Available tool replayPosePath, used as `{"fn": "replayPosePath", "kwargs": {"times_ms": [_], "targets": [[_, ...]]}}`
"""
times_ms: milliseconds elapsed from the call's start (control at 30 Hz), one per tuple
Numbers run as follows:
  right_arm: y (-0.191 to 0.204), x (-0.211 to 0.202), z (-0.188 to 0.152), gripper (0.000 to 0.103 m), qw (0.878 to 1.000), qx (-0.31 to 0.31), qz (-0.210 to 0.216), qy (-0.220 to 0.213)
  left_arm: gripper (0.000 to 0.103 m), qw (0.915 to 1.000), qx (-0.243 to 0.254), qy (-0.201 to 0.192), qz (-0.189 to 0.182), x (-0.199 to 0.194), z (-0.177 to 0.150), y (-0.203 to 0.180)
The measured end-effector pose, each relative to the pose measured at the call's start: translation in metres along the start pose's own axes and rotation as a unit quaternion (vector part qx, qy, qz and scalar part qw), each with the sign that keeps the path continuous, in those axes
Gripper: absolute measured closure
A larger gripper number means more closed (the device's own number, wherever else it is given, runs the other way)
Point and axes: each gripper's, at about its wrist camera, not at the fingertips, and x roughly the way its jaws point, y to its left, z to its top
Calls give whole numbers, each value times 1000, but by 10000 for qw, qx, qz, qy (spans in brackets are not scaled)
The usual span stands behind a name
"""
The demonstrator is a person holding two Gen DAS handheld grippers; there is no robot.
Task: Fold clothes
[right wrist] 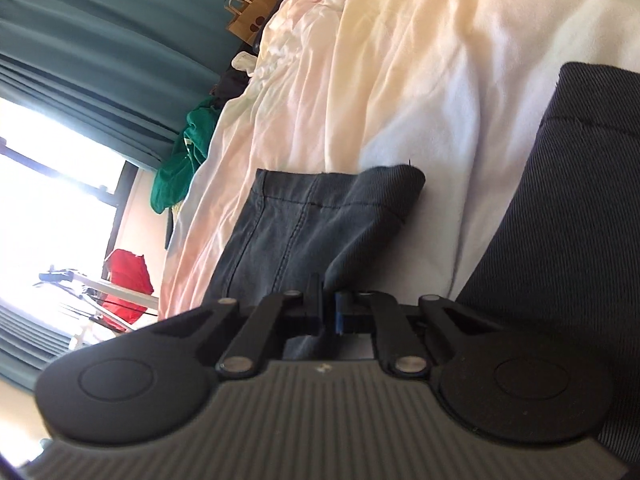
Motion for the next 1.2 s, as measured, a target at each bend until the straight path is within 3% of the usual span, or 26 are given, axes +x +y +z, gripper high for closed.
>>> {"fn": "replayPosePath", "kwargs": {"times_ms": [100,233,333,467,567,767,800,867,967,1033,1100,1200], "targets": [[6,-3,6,97,9994,-178,121,-270,6,9999,131,75,9,4,0,-7],[14,-18,20,98,9975,-160,232,-651,6,9998,-66,82,-157,-2,3,-3],[3,-32,30,98,9945,-260,-63,-1011,6,9987,-376,135,-318,-8,6,7],[-32,-20,33,98,9954,-426,-574,-633,6,9960,-774,290,-344,-10,9,21],[-20,-20,28,96,9903,-1031,-710,-603,6,9927,-1092,455,-229,-14,14,36],[8,-68,16,87,9776,-1852,-791,-605,6,9841,-1629,703,30,-49,33,79],[10,-80,14,83,9766,-1899,-774,-641,6,9812,-1783,742,37,-57,33,88],[13,-106,11,58,9766,-1904,-682,-734,5,9734,-2125,849,49,-73,33,108],[10,-148,10,35,9807,-1652,-464,-933,5,9569,-2682,1111,124,-94,30,141],[2,-172,7,34,9837,-1460,-400,-972,5,9433,-3054,1288,182,-104,26,164],[-6,-195,4,34,9866,-1259,-379,-968,5,9244,-3536,1410,224,-116,17,196],[-17,-221,2,34,9911,-877,-406,-911,4,8985,-4169,1362,180,-134,0,235]]}}
